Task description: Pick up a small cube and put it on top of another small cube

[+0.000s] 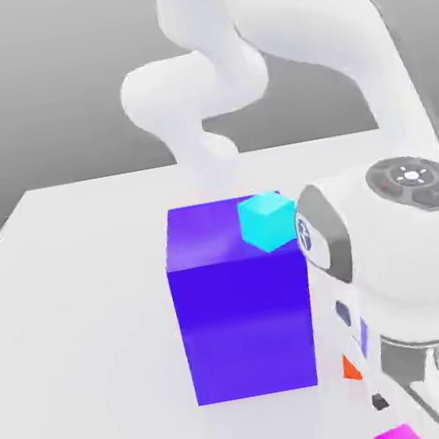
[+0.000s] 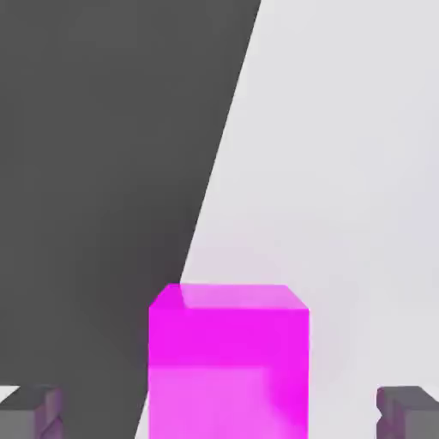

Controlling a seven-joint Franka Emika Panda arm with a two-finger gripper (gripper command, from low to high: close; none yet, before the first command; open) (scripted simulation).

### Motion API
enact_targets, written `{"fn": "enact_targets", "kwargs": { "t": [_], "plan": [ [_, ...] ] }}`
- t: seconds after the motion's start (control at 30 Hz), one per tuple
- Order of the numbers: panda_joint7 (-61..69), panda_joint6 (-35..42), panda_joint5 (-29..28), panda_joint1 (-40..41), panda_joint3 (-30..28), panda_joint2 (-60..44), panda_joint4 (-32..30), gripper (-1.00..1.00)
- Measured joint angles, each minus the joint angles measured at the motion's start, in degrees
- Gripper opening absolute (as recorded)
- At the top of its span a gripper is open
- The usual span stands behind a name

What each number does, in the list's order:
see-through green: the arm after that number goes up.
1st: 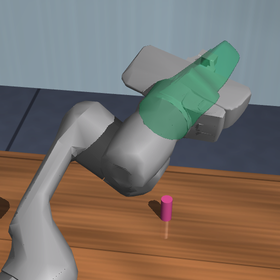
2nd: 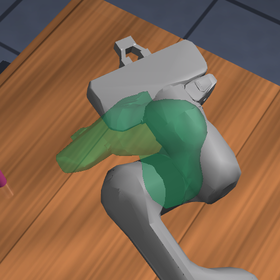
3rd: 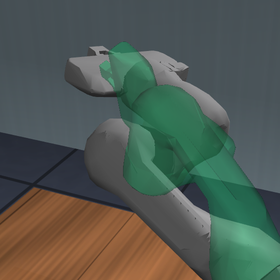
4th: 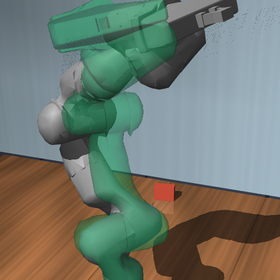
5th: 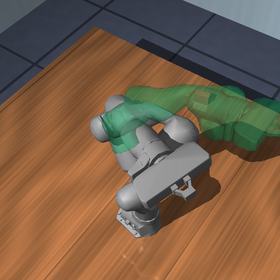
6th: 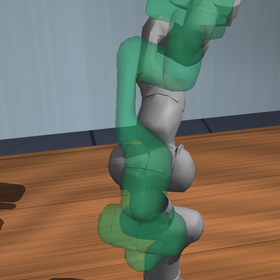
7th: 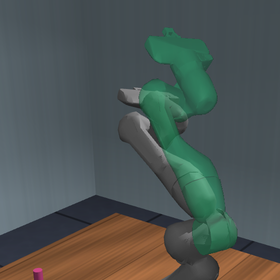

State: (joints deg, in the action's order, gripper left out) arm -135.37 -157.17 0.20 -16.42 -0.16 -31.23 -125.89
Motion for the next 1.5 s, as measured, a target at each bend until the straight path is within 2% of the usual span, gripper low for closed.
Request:
{"fn": "enact_targets", "kwargs": {
  "t": [0.2,0.37,0.43,0.63,0.83,1.07,1.23,1.33,1.43,1.47,1.5],
  "plan": [
    [-0.02,-0.63,0.01,0.00,0.00,-0.65,0.14,-1.00],
    [0.16,5.53,-0.12,-0.12,0.00,7.33,-1.71,-1.00],
    [3.88,6.40,-1.44,-0.58,1.52,9.84,-3.47,-1.00],
    [19.47,6.71,-5.23,-2.07,7.87,15.85,-9.59,-1.00],
    [37.66,6.46,-6.23,-3.74,14.62,21.63,-15.91,-1.00],
    [62.28,5.65,-2.86,-8.61,21.73,28.69,-23.47,-1.00],
    [80.94,4.67,1.77,-14.95,23.74,33.52,-28.73,-1.00],
    [81.07,0.55,-1.42,-15.64,22.96,29.76,-29.27,-1.00],
    [76.48,-4.65,-8.20,-16.80,20.00,23.81,-29.01,-1.00],
    [75.15,-5.96,-10.05,-17.58,18.80,22.30,-28.92,1.00],
    [75.15,-5.96,-10.05,-17.58,18.80,22.30,-28.92,1.00]
  ]
}}
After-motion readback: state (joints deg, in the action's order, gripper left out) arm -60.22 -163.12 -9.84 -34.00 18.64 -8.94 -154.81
